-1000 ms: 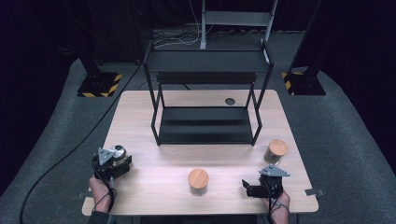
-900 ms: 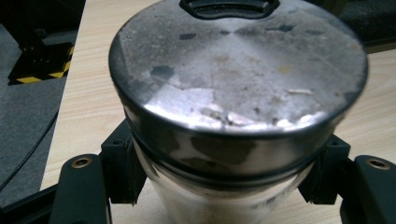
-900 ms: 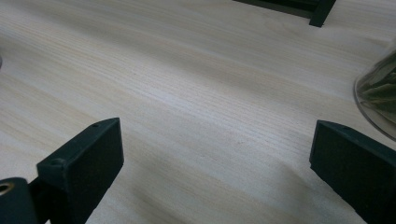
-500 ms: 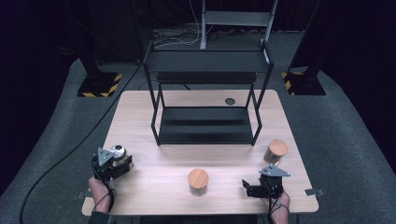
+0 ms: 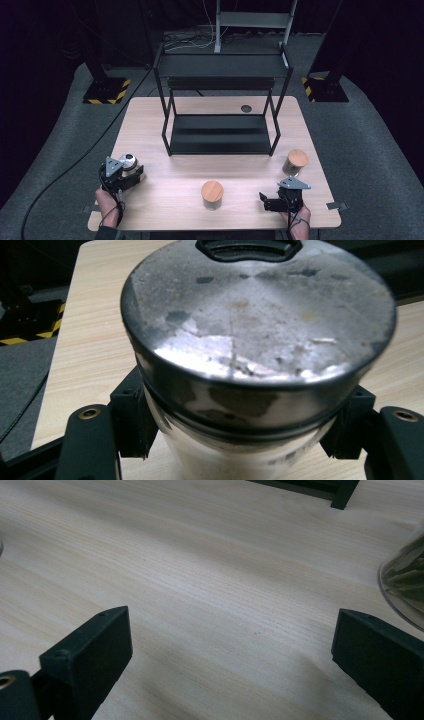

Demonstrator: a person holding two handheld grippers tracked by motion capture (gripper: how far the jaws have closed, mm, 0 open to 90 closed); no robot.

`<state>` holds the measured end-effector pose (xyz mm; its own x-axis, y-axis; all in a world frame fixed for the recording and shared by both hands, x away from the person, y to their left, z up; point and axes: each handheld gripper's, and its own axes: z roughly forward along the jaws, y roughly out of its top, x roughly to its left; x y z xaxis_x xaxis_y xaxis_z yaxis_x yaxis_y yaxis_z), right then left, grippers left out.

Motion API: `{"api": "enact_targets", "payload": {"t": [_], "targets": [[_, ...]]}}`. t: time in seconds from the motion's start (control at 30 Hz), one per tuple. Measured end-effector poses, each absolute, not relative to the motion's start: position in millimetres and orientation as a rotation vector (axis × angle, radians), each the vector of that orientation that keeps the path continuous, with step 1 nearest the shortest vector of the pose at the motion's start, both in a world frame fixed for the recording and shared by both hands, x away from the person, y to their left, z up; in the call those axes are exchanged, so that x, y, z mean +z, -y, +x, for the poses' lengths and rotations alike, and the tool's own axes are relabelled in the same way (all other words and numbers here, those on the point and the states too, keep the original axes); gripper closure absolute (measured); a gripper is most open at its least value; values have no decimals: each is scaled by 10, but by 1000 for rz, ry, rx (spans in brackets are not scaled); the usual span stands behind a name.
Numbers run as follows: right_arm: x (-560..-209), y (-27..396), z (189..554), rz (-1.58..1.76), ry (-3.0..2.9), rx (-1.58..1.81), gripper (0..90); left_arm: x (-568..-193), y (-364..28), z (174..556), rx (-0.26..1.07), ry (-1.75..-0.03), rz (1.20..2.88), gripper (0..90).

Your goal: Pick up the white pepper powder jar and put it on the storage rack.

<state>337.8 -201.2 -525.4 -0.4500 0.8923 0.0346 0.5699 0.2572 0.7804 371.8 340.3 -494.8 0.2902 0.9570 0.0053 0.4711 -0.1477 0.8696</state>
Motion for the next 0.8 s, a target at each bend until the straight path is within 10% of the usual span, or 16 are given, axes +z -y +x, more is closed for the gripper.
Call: {"api": "enact_targets", "payload": {"t": [0.8], "targets": [[-5254,2013,3377,1324,-2119,1048,17,-4866,-3271,3756,738,-1248,1792,302]]}}
